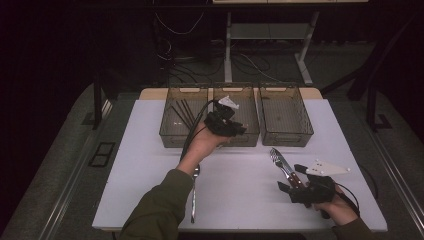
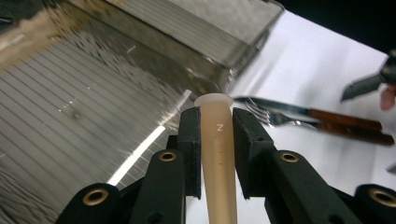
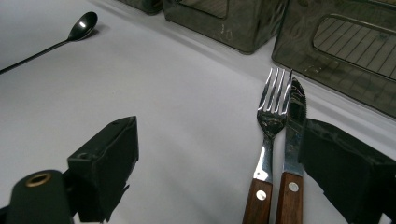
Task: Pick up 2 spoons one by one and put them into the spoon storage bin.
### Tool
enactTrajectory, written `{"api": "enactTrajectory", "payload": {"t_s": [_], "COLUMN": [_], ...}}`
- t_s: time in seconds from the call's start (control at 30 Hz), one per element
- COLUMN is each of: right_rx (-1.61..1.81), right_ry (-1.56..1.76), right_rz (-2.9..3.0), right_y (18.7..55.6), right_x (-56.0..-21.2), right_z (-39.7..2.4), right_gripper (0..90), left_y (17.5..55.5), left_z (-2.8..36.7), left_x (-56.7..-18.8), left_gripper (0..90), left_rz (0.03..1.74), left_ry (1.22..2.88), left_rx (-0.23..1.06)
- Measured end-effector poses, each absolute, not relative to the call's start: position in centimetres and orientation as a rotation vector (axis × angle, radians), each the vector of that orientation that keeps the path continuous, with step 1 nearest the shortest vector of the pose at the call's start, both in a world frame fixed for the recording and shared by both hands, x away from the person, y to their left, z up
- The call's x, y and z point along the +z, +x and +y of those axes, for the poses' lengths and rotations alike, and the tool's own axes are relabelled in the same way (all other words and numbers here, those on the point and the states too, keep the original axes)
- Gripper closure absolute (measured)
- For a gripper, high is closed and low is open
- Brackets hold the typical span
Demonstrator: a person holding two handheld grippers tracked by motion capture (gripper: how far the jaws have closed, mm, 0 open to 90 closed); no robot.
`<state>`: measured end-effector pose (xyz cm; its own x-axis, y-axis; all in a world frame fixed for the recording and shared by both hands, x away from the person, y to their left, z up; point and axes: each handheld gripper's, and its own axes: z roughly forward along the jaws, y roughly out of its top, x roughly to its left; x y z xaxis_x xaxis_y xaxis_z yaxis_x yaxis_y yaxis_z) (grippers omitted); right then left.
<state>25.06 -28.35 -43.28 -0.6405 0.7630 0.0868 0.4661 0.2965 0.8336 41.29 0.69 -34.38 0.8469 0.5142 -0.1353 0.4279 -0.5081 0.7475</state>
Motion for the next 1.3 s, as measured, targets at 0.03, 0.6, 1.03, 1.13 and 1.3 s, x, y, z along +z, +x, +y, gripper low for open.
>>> {"api": "enactTrajectory", "payload": {"t_s": [0.03, 0.6, 1.03, 1.13, 1.3], "right_rx": [1.273, 1.277, 1.281, 1.281, 1.283], "right_ry": [1.110, 1.103, 1.083, 1.086, 1.087], "right_rz": [2.243, 2.239, 2.252, 2.250, 2.249], "right_y": [25.1, 25.1, 25.0, 25.0, 24.9], "right_x": [-43.3, -43.2, -43.2, -43.2, -43.1], "right_z": [-28.4, -28.4, -28.1, -28.1, -28.1], "right_gripper": [12.7, 12.7, 12.7, 12.7, 12.7], "left_y": [41.5, 46.8, 48.9, 49.1, 49.4], "left_z": [0.6, -0.7, -0.6, -1.1, -1.8], "left_x": [-34.2, -34.5, -36.6, -36.9, -37.6], "left_gripper": [73.0, 72.9, 72.7, 72.6, 72.1], "left_rz": [0.687, 0.849, 0.960, 0.962, 0.985], "left_ry": [2.177, 2.127, 2.107, 2.112, 2.119], "left_rx": [0.134, 0.213, 0.235, 0.249, 0.265]}}
